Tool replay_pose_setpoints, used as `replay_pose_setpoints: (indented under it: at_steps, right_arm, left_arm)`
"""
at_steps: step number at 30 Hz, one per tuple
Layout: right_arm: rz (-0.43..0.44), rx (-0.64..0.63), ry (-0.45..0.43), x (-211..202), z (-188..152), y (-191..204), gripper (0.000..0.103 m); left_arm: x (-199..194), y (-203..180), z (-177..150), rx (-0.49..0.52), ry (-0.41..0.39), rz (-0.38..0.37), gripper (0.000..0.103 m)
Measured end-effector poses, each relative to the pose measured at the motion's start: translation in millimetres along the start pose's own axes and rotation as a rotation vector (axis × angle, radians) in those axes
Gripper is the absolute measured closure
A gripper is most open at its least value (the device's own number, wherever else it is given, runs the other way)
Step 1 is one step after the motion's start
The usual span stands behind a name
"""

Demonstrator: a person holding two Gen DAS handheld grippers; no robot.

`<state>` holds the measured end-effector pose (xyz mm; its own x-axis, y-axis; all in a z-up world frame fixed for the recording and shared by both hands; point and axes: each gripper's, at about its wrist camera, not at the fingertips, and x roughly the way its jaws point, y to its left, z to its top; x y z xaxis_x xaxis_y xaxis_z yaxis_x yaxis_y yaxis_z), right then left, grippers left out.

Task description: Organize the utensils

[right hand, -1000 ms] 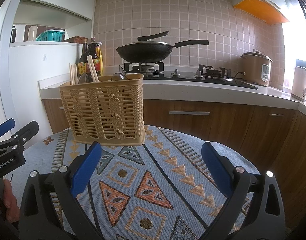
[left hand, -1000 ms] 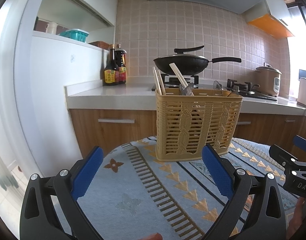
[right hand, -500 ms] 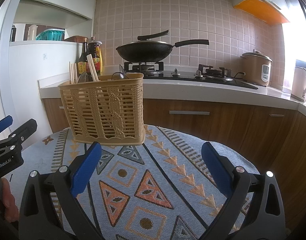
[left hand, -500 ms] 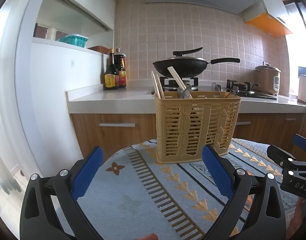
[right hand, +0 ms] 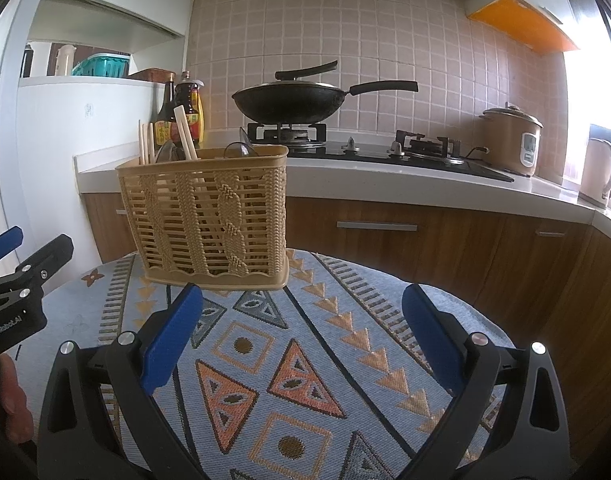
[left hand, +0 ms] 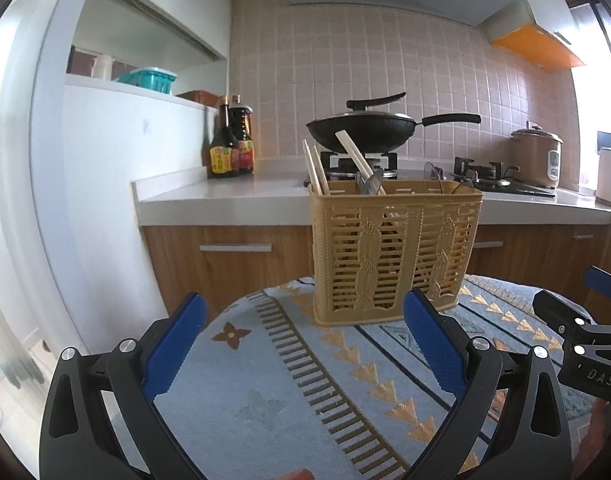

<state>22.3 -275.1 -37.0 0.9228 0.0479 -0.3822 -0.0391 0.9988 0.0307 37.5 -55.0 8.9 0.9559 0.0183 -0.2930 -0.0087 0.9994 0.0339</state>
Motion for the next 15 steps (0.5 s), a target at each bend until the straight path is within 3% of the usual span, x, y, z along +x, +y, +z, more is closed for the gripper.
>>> replay_pose_setpoints:
  at_steps: [6, 15]
  right_arm:
    - [0.002, -0.002, 0.002, -0.6, 0.0, -1.7, 0.008]
    - [0.010, -0.003, 0.009, 1.2, 1.7, -1.7, 0.008]
  left_arm:
    - [-0.9, 3.7, -0.6, -0.007, -0.028, 0.039, 0.008]
    - [5.6, 6.7, -0.5, -0.018, 0.017, -0.012, 0.007]
